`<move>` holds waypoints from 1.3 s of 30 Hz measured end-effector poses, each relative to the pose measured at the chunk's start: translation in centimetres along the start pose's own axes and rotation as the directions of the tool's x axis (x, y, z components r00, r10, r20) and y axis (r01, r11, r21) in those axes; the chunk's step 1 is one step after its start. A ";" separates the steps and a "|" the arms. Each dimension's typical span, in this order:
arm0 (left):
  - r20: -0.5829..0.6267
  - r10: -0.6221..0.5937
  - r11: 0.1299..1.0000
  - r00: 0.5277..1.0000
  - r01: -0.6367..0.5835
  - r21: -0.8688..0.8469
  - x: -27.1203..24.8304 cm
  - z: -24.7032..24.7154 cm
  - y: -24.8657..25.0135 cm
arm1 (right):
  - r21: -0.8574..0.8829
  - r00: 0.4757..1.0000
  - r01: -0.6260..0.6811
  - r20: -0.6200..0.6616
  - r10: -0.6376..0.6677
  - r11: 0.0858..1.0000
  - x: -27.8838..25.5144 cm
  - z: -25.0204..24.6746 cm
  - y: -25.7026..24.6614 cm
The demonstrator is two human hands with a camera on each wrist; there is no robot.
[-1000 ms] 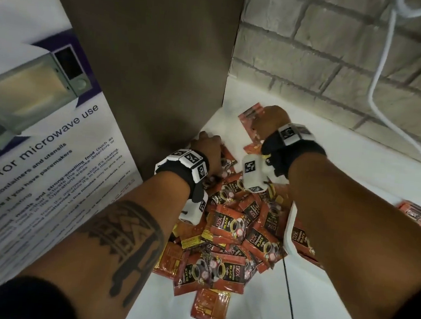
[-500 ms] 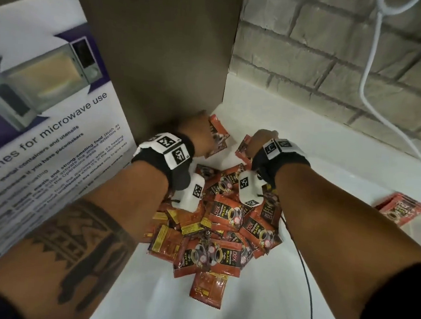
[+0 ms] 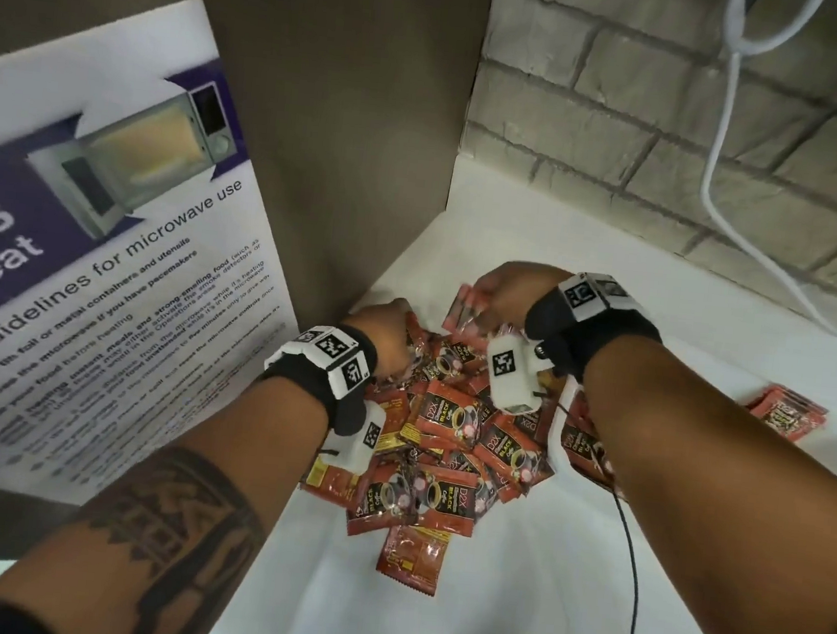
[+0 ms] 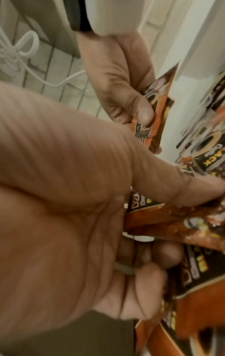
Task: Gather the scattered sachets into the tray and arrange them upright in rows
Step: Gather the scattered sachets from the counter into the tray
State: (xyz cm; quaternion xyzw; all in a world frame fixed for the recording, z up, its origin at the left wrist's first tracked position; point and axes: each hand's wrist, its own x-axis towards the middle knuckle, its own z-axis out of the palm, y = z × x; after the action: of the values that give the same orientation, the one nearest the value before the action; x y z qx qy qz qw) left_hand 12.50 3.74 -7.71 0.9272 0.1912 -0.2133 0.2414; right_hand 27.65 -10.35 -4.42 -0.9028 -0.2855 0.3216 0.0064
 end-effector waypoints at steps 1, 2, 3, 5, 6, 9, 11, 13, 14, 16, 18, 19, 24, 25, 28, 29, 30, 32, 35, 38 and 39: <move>-0.005 0.000 1.000 1.000 0.001 0.015 0.1 0.2 0.1 | -0.005 1.000 0.019 0.024 -0.019 1.000 -0.3 0.8 -0.3; -0.010 -0.003 1.000 1.000 0.003 0.027 0.0 0.3 0.2 | -0.057 0.999 0.030 0.043 -0.028 0.998 0.0 1.7 -0.3; -0.016 -0.005 0.999 1.000 0.005 0.035 0.0 0.5 0.3 | -0.096 0.998 0.031 0.059 -0.025 0.995 0.2 2.5 -0.4; -0.026 -0.014 0.999 1.000 0.015 0.046 -0.1 0.6 0.4 | -0.207 0.998 0.056 0.036 -0.049 0.977 0.9 4.1 -0.4; -0.033 -0.021 0.998 0.999 0.023 0.054 -0.1 0.7 0.4 | -0.233 0.998 0.058 0.022 -0.054 0.971 0.9 4.6 -0.6; -0.040 -0.061 0.995 0.997 0.063 0.072 -0.3 0.7 0.4 | -0.244 0.997 0.066 -0.032 -0.076 0.968 0.8 5.4 -0.9; -0.050 -0.060 0.996 0.997 0.063 0.070 -0.3 0.7 0.5 | -0.227 0.996 0.042 -0.062 -0.057 0.973 1.1 5.9 -1.0; -0.073 -0.019 0.998 0.997 0.022 0.050 -0.4 0.9 0.5 | -0.192 0.997 0.018 -0.076 -0.033 0.981 0.9 6.0 -1.3; -0.091 0.004 0.999 0.996 0.000 0.042 -0.4 1.0 0.5 | -0.191 0.997 -0.003 -0.079 -0.012 0.982 0.7 6.0 -1.4; -0.129 0.030 0.999 0.991 -0.028 0.022 -0.6 1.2 0.5 | -0.171 0.995 -0.005 -0.098 -0.012 0.985 0.5 6.1 -1.5; -0.149 0.031 0.999 0.988 -0.032 -0.008 -0.8 1.4 0.6 | -0.142 0.991 -0.010 -0.134 -0.010 0.990 0.6 6.4 -1.4; -0.153 0.033 0.999 0.988 -0.036 -0.019 -0.8 1.4 0.6 | -0.113 0.989 -0.009 -0.145 -0.007 0.994 0.6 6.4 -1.3; -0.173 0.057 0.994 0.983 -0.072 -0.080 -1.3 1.4 0.5 | 0.036 0.982 -0.037 -0.182 0.043 0.999 -1.6 4.9 -1.3; -0.175 0.059 0.991 0.983 -0.078 -0.105 -1.3 1.4 0.4 | 0.054 0.979 -0.029 -0.200 0.039 0.998 -2.2 4.5 -1.3; -0.201 0.069 0.980 0.977 -0.104 -0.171 -1.5 1.0 0.4 | 0.096 0.961 -0.026 -0.272 0.051 0.995 -4.9 3.1 -1.2; -0.208 0.074 0.977 0.975 -0.113 -0.182 -1.6 0.8 0.5 | 0.126 0.950 -0.016 -0.309 0.055 0.992 -5.8 2.6 -0.9; -0.207 0.073 0.975 0.976 -0.113 -0.190 -1.6 0.5 0.5 | 0.175 0.935 -0.008 -0.348 0.070 0.984 -6.8 2.1 -0.5; -0.204 0.080 0.979 0.976 -0.115 -0.169 -1.8 0.1 0.8 | 0.315 0.896 0.035 -0.430 0.110 0.948 -8.8 0.9 0.7; -0.203 0.053 0.987 0.978 -0.083 -0.140 -2.4 -0.9 1.7 | 0.570 0.872 0.082 -0.438 0.218 0.818 -11.8 -0.2 3.6; -0.241 -0.019 0.985 0.970 -0.024 -0.172 -2.8 -1.8 2.8 | 0.699 0.864 0.076 -0.401 0.303 0.711 -14.0 0.1 7.4; -0.251 -0.032 0.983 0.968 -0.016 -0.185 -3.0 -2.1 3.2 | 0.710 0.869 0.064 -0.386 0.311 0.701 -14.6 0.4 8.5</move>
State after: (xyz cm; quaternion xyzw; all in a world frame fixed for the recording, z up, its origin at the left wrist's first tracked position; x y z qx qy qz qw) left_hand 12.11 1.53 -3.40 0.9195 0.2431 -0.0758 0.2993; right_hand 22.62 -25.11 2.02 -0.8990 -0.0670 0.1720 0.3972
